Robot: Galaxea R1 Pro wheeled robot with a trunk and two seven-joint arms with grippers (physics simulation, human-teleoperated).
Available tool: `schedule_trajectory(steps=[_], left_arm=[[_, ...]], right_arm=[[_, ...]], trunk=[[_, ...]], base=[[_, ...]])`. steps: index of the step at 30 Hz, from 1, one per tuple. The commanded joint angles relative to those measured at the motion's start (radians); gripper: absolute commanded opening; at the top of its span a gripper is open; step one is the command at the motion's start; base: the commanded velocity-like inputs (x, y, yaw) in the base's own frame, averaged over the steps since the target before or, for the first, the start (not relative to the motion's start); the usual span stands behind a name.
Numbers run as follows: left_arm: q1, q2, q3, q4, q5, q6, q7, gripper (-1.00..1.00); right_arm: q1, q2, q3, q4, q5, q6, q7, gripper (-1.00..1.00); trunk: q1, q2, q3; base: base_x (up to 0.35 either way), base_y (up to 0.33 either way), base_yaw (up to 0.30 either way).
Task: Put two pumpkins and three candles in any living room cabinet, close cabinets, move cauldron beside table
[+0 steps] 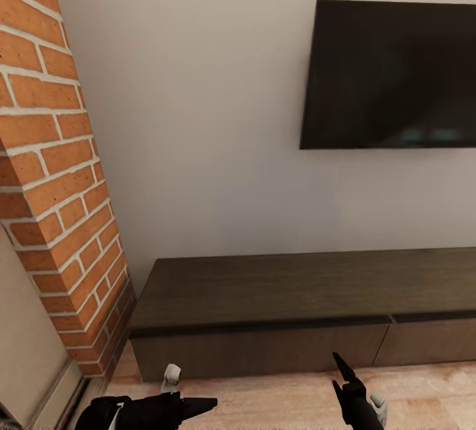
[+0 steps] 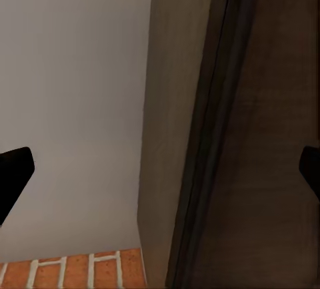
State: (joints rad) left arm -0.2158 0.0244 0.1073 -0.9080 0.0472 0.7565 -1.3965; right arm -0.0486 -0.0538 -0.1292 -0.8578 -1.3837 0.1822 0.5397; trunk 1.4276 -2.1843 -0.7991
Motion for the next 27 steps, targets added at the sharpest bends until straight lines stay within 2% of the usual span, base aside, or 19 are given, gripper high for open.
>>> schedule_trajectory(steps=[1, 23, 27], left_arm=[[0.000, 0.000, 0.000, 0.000, 0.002, 0.011, -0.002, 1.00], [0.000, 0.000, -0.001, 0.000, 0.002, 0.011, -0.004, 1.00], [0.000, 0.000, -0.001, 0.000, 0.002, 0.011, -0.004, 1.00]], right_arm=[[-0.001, 0.000, -0.001, 0.000, -0.011, 0.010, 0.002, 1.00], [-0.001, 0.000, -0.001, 0.002, -0.011, 0.010, 0.012, 1.00], [-0.001, 0.000, -0.002, 0.002, -0.013, 0.010, 0.083, 1.00]], trunk=[[0.004, -0.008, -0.004], [0.088, -0.162, -0.073], [0.103, -0.190, -0.086]], base=[[0.000, 0.000, 0.000], [0.000, 0.000, 0.000], [0.000, 0.000, 0.000]])
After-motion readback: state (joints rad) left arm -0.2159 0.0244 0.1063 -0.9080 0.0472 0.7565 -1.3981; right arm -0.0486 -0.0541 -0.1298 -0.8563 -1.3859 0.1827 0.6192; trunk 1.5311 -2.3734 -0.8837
